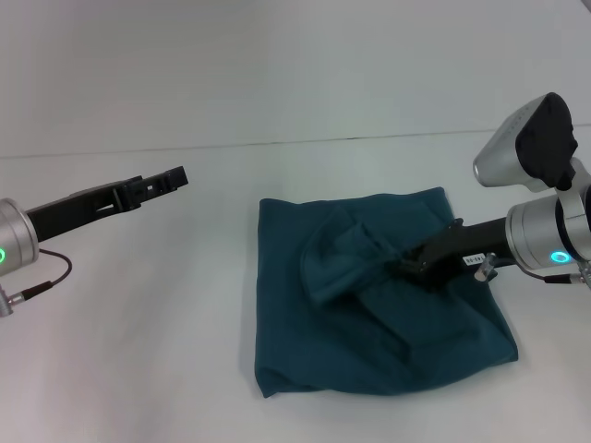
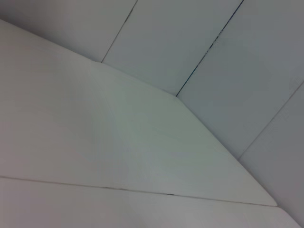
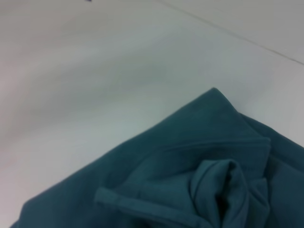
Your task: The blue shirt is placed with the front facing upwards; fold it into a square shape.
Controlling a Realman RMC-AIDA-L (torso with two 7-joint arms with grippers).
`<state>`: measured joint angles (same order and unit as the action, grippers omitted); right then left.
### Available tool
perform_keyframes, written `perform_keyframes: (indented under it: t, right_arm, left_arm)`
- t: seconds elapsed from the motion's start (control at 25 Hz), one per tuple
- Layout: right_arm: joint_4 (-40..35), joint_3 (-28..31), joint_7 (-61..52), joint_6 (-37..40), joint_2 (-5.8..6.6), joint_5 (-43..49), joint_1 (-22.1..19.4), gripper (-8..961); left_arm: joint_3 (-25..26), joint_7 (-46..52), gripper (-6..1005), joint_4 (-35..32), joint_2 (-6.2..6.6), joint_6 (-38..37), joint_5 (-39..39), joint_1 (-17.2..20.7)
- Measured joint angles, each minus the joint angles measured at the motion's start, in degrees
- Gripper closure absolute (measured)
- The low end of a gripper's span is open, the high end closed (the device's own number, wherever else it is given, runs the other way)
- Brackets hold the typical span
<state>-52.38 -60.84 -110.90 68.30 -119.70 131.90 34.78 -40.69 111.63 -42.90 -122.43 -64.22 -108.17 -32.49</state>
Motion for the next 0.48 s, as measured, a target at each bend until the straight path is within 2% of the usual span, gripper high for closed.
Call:
perform_keyframes:
  t: [0.32, 0.48]
  right_arm:
    - [0.15, 1.05, 0.35, -0.24, 0.04, -3.37, -0.82, 853]
    - [0.18, 2.92, 0.38, -0.41, 0.1, -6.15, -1.9, 882]
  left_arm:
    - [0.0, -0.03, 93, 0.01, 0.0, -0.17, -0.01, 0.0]
    - [0.0, -0.53, 93, 0.01, 0.0, -0.2, 0.09, 0.03]
